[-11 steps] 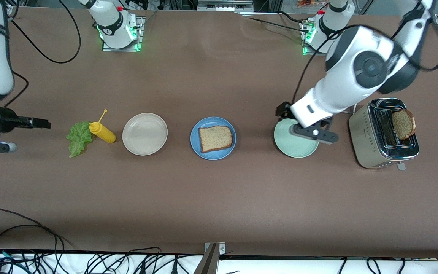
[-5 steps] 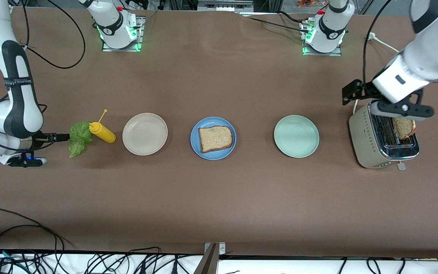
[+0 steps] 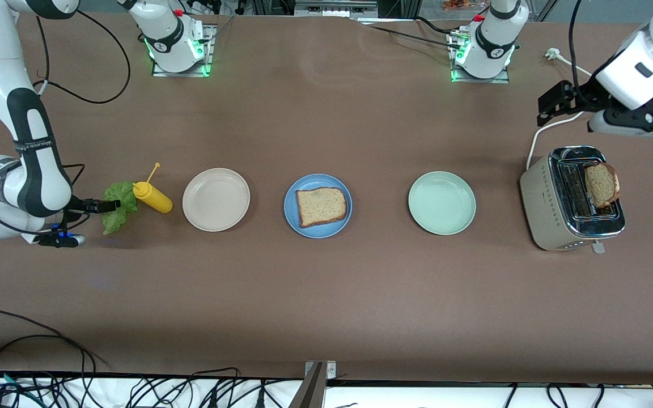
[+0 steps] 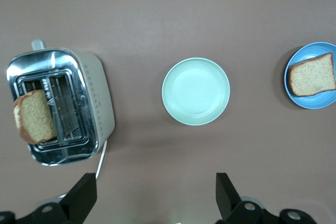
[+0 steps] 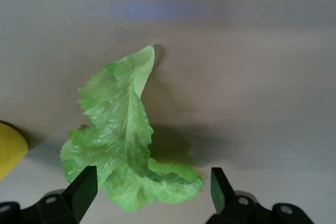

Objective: Make sandwich in blue plate with both arms
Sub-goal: 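Grasp the green lettuce leaf with the right gripper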

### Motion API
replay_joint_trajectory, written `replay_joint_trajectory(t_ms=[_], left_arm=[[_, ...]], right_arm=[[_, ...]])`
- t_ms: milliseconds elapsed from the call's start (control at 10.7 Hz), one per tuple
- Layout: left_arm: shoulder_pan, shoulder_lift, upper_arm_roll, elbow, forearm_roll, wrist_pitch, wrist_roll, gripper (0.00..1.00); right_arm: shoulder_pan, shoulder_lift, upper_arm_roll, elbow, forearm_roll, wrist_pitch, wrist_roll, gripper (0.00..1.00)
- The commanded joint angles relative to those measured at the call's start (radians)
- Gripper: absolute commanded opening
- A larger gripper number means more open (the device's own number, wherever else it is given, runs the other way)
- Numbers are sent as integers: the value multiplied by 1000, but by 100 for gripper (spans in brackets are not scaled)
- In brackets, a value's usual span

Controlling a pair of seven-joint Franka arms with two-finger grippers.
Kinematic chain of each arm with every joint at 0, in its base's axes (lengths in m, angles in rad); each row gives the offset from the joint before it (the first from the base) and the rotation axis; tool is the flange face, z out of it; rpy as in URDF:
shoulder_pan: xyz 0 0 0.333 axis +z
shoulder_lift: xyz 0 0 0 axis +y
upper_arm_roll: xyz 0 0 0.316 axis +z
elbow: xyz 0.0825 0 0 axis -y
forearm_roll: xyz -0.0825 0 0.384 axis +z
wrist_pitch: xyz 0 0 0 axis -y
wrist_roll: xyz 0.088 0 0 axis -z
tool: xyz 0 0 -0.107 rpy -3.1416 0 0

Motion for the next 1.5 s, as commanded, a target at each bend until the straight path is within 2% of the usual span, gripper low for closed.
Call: replay_joint_trajectory(t_ms=[0, 94, 187, 468, 656, 843, 1030, 1218, 1405], left_arm=[[23, -48, 1, -48, 58, -17, 47, 100], [21, -46, 0, -47, 72, -17, 47, 100], [21, -42, 0, -44, 72, -17, 47, 100], [23, -36, 1, -38, 72, -15, 47, 100], [19, -22, 0, -30, 69, -12, 44, 100], [21, -20, 3, -9, 66, -12, 47, 100], [18, -16, 4, 8, 71, -12, 46, 100], [18, 19, 4, 75, 63, -12, 46, 100], [21, 27, 4, 83, 62, -12, 46, 100]], right_arm=[[-12, 15, 8, 9, 20, 22, -15, 41], [-12, 17, 8, 9, 20, 17, -15, 12], [-11, 17, 8, 9, 20, 11, -14, 0], [-8, 14, 8, 29, 5, 5, -14, 0], [-8, 5, 5, 70, -24, -61, -18, 0], [-8, -3, 5, 174, -99, -223, -17, 0], [-8, -6, 4, 282, -127, -393, -14, 0], [-5, -12, 2, 392, -127, -565, -9, 0], [0, -14, 5, 478, -127, -703, -3, 0]])
